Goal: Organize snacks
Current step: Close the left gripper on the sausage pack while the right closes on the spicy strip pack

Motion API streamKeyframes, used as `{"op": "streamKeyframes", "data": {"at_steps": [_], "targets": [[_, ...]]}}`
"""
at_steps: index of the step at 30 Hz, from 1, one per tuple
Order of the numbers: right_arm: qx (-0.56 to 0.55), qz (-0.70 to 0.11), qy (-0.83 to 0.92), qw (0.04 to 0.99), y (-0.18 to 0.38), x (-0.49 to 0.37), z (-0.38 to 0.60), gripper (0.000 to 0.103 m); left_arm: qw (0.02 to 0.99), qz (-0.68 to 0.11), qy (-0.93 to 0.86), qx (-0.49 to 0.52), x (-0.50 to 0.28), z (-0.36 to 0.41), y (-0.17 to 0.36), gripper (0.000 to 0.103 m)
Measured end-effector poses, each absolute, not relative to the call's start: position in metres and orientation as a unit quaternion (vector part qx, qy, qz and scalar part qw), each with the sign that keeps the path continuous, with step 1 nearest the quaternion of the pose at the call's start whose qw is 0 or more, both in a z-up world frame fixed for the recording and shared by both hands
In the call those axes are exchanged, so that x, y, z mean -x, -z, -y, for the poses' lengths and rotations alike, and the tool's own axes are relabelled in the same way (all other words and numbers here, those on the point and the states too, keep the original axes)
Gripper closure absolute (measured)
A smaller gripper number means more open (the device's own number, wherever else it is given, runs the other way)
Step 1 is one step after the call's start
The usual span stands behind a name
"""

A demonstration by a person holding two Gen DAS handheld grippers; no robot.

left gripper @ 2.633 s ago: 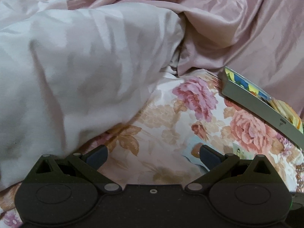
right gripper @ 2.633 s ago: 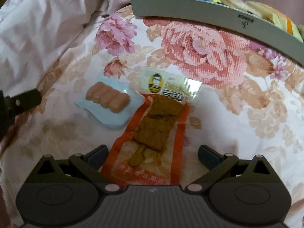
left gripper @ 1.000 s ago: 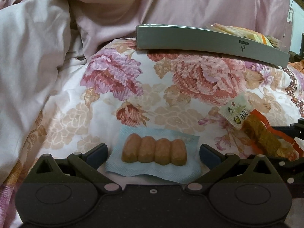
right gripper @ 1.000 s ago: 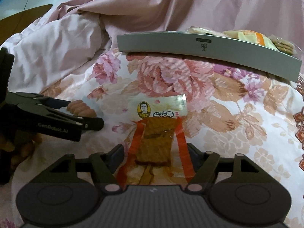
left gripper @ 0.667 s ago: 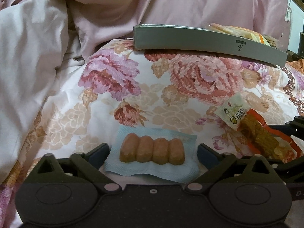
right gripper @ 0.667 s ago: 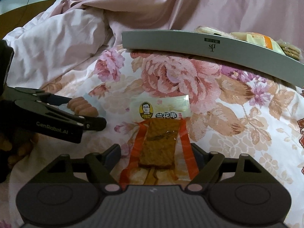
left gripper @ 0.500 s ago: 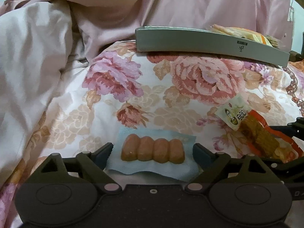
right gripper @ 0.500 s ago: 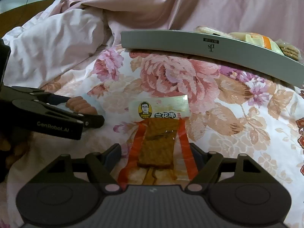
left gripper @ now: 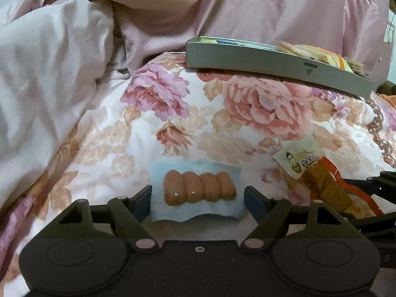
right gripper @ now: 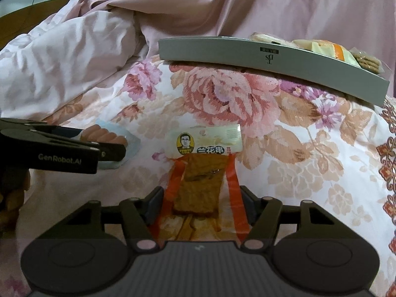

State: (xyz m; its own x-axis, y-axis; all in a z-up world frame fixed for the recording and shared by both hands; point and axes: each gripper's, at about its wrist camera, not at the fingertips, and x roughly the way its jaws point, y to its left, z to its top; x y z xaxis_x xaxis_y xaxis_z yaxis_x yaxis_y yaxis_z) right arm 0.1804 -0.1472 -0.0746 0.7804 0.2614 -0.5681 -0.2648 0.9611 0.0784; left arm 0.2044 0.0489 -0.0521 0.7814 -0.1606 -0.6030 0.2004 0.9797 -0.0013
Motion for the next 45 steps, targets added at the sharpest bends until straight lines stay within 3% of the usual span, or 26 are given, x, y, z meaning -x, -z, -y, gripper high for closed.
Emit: {"op": "streamKeyframes", "data": {"at_steps": [9, 16, 19, 26, 30, 37, 42, 45], "targets": [[-0.024, -0.304, -0.15, 0.941, 0.072, -0.17, 0.157, 0.037, 0.937, -0.336, 0.1, -0.009, -0.188, -0.043, 0.05, 0.027], [-0.029, -0.297, -0.15, 0.942, 0.075, -0.17, 0.159, 0.035, 0.94, -0.328, 0.092, -0.025, -0.195, -0.044, 0.051, 0.014], [-0.025, -0.295, -0.152, 0.943, 0.076, -0.171, 0.158, 0.035, 0.942, -0.316, 0.102, -0.057, -0.198, -0.046, 0.048, 0.002], [-0.023, -0.292, -0.162, 0.942, 0.077, -0.176, 0.157, 0.031, 0.902, -0.306, 0.23, -0.201, -0.221, -0.043, 0.047, 0.001], [-0.019, -0.291, -0.162, 0.943, 0.078, -0.179, 0.155, 0.03, 0.876, -0.326, 0.29, -0.203, -0.237, -0.05, 0.049, 0.001], [-0.02, -0.289, -0.163, 0.943, 0.079, -0.18, 0.155, 0.03, 0.871, -0.367, 0.293, -0.145, -0.244, -0.059, 0.05, 0.011], [-0.02, -0.29, -0.163, 0.943, 0.078, -0.18, 0.155, 0.03, 0.882, -0.383, 0.248, -0.116, -0.232, -0.055, 0.045, 0.027], [-0.015, -0.292, -0.16, 0.943, 0.077, -0.179, 0.155, 0.035, 0.888, -0.393, 0.218, -0.095, -0.217, -0.05, 0.041, 0.037]]}}
